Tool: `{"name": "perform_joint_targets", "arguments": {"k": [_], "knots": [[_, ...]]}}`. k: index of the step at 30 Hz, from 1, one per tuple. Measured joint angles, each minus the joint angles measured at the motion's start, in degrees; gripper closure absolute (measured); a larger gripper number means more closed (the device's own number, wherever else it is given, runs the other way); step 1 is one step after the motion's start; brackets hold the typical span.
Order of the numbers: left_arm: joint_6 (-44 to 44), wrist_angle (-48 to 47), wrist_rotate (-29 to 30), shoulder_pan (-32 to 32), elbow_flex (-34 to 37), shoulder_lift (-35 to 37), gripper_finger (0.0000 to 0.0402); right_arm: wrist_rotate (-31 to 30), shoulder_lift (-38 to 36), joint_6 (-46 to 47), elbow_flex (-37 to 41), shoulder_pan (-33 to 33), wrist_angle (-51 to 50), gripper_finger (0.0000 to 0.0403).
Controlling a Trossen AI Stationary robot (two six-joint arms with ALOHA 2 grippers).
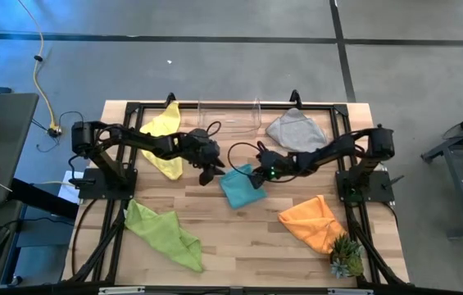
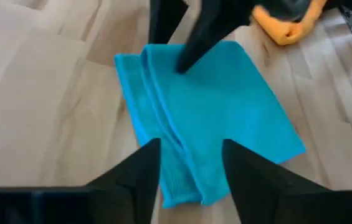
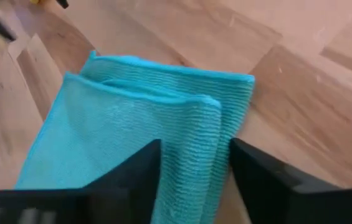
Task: Fold microfiber towels
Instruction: Fold the blue towel
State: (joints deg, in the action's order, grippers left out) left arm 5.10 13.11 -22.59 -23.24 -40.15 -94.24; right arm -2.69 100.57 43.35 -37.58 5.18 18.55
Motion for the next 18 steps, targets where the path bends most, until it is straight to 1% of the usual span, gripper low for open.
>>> {"name": "perform_joint_targets", "arguments": {"k": [4, 7, 9, 13, 15, 18], "knots": [[0.70, 0.01, -1.31, -0.03, -0.45, 0.03, 0.0204, 0.94, 0.68, -3.72, 0.06, 0.65, 0.87, 0.0327], [2.41, -0.12, -2.45, -0.05, -0.45, 0.04, 0.0190, 1.91, 0.46, -9.23, 0.24, 0.83, 2.09, 0.0386], [2.74, -0.33, -2.45, 0.14, -0.45, 0.04, 0.0185, 2.36, 0.46, -14.29, 0.26, 0.41, 5.29, 0.0394], [2.86, -0.29, -2.44, 0.48, -0.45, 0.04, 0.0179, 2.08, 0.35, -25.03, 0.20, -0.91, 8.70, 0.0382], [2.84, -0.15, -2.11, 0.54, -0.45, 0.04, 0.0178, 0.51, 0.35, -30.00, 0.22, -1.88, 10.17, 0.0386], [2.86, 0.49, -1.84, 0.68, -0.45, 0.04, 0.0178, -3.93, 0.35, -36.05, 0.20, -3.36, 10.85, 0.0398]]}}
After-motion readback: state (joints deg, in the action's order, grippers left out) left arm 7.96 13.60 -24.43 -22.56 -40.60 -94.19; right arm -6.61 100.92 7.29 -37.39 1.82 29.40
